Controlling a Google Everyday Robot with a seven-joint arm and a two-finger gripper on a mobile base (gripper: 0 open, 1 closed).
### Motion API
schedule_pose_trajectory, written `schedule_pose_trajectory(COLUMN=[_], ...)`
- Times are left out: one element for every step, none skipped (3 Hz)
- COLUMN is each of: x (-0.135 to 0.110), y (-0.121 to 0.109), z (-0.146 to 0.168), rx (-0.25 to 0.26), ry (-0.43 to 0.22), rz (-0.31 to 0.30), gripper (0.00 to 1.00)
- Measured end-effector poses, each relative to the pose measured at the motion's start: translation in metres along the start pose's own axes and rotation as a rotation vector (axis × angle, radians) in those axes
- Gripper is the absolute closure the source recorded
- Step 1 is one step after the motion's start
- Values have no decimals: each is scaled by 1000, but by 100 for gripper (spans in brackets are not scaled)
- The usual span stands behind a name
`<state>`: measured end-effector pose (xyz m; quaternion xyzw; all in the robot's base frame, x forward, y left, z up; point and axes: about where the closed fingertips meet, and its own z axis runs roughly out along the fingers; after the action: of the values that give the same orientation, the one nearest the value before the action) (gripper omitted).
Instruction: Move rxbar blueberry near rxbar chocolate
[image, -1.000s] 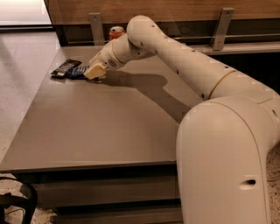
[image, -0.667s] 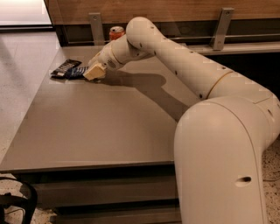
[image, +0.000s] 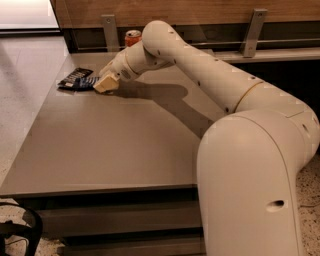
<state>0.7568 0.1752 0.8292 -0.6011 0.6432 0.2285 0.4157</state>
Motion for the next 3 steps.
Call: schedule_pose_trajectory(x=[0,0,-1], y=[2,4,7], z=[3,7,13], rx=[-5,-11,-23], ry=[0,0,1], rz=[0,0,0], gripper=[32,3,0])
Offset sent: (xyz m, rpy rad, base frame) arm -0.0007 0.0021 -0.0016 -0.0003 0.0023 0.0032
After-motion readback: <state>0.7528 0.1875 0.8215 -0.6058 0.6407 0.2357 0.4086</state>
